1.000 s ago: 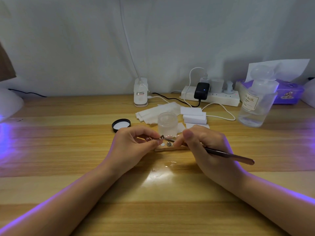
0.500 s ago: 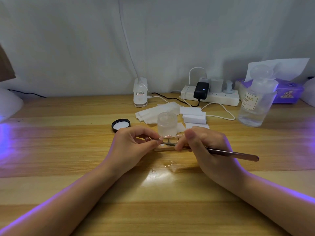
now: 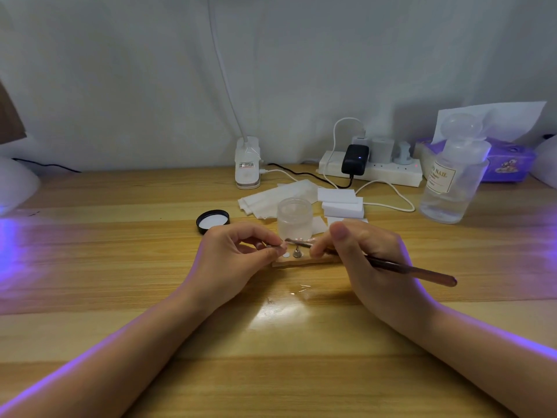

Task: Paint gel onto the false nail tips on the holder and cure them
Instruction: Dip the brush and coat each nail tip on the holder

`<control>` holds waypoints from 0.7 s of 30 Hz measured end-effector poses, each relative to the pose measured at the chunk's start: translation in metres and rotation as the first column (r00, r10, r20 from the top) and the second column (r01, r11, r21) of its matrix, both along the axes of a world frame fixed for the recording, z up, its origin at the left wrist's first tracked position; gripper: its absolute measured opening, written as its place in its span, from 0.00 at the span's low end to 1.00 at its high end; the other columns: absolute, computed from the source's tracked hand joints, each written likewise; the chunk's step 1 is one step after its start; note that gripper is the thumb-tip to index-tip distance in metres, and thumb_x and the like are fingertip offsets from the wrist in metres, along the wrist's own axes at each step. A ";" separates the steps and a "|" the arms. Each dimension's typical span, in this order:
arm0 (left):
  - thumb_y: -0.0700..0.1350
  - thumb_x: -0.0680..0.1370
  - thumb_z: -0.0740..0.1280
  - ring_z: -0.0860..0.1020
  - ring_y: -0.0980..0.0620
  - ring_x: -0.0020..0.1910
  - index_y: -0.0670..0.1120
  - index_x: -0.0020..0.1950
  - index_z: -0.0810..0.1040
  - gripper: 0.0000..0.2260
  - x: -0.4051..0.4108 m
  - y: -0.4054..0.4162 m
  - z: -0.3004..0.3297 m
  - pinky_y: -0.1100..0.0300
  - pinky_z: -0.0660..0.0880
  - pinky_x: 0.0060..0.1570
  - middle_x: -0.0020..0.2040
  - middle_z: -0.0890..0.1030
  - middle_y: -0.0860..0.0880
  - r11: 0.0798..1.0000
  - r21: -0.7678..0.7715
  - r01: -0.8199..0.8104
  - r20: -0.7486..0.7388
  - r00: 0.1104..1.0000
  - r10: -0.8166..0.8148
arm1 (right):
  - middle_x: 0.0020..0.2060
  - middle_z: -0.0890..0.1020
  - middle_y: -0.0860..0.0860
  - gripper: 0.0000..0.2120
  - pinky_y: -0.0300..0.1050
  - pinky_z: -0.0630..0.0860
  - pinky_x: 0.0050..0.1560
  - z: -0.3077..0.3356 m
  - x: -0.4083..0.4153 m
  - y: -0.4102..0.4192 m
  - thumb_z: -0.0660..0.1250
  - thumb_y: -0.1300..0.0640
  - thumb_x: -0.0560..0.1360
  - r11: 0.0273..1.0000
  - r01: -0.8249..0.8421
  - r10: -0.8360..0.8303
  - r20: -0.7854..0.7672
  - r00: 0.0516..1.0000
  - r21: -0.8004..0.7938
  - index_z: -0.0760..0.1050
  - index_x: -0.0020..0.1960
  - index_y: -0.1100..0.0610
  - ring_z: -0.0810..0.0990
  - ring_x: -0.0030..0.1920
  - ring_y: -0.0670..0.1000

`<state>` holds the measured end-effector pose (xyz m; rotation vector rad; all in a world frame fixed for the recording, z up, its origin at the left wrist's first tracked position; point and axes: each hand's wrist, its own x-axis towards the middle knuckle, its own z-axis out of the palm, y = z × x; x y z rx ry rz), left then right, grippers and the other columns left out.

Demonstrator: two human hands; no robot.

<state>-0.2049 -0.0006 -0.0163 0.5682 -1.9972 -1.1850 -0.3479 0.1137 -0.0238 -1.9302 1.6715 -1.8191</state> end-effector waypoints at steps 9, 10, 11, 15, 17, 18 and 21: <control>0.37 0.66 0.74 0.80 0.45 0.38 0.54 0.34 0.82 0.11 0.000 0.000 0.000 0.68 0.77 0.36 0.37 0.82 0.50 1.000 -0.014 0.010 0.005 1.000 -0.010 | 0.34 0.79 0.43 0.21 0.27 0.70 0.40 -0.001 0.001 0.001 0.53 0.45 0.77 0.998 -0.047 0.046 0.027 0.999 0.035 0.79 0.38 0.55 0.79 0.38 0.39; 0.37 0.66 0.75 0.80 0.45 0.38 0.54 0.33 0.82 0.11 0.000 0.000 0.000 0.68 0.77 0.36 0.36 0.82 0.52 1.000 -0.011 0.008 0.003 1.000 -0.008 | 0.34 0.80 0.45 0.22 0.28 0.71 0.41 -0.001 0.001 0.001 0.53 0.44 0.77 0.999 -0.043 0.042 0.033 0.999 0.026 0.79 0.38 0.54 0.79 0.39 0.40; 0.37 0.66 0.75 0.80 0.45 0.38 0.55 0.33 0.82 0.11 0.000 0.000 0.000 0.69 0.76 0.36 0.36 0.82 0.52 1.000 -0.007 0.002 0.001 1.000 -0.002 | 0.35 0.81 0.45 0.21 0.29 0.71 0.41 -0.001 0.000 0.001 0.53 0.45 0.77 0.999 -0.031 0.030 0.036 0.999 0.018 0.79 0.38 0.55 0.80 0.40 0.40; 0.37 0.66 0.75 0.80 0.44 0.38 0.54 0.33 0.82 0.11 -0.001 0.001 0.000 0.66 0.77 0.36 0.37 0.82 0.50 1.000 -0.015 -0.015 0.003 1.000 0.015 | 0.36 0.79 0.40 0.19 0.28 0.69 0.43 -0.001 -0.001 -0.001 0.56 0.50 0.77 0.999 0.022 -0.022 0.004 1.000 0.045 0.80 0.39 0.58 0.78 0.41 0.37; 0.36 0.66 0.75 0.80 0.46 0.36 0.53 0.34 0.82 0.11 -0.001 0.001 0.000 0.67 0.77 0.35 0.37 0.82 0.51 1.000 -0.018 -0.023 0.010 1.000 0.023 | 0.36 0.79 0.41 0.19 0.28 0.68 0.42 -0.001 -0.001 -0.002 0.56 0.50 0.77 0.998 0.006 -0.005 -0.014 1.000 0.062 0.80 0.39 0.59 0.78 0.40 0.37; 0.36 0.66 0.75 0.80 0.48 0.35 0.53 0.34 0.82 0.11 -0.001 0.001 0.000 0.69 0.75 0.34 0.36 0.82 0.52 1.000 -0.019 -0.024 0.012 1.000 0.024 | 0.35 0.79 0.41 0.19 0.27 0.68 0.41 -0.001 0.000 -0.001 0.56 0.50 0.77 0.998 -0.004 0.006 -0.020 1.000 0.060 0.80 0.39 0.58 0.78 0.39 0.37; 0.36 0.67 0.75 0.79 0.52 0.34 0.53 0.34 0.82 0.11 -0.001 0.001 0.000 0.71 0.74 0.34 0.34 0.82 0.54 1.000 -0.017 -0.014 0.011 1.000 0.015 | 0.33 0.79 0.44 0.20 0.28 0.69 0.39 -0.001 0.000 0.000 0.53 0.47 0.77 0.998 -0.052 0.051 0.008 0.999 0.044 0.79 0.38 0.56 0.78 0.37 0.39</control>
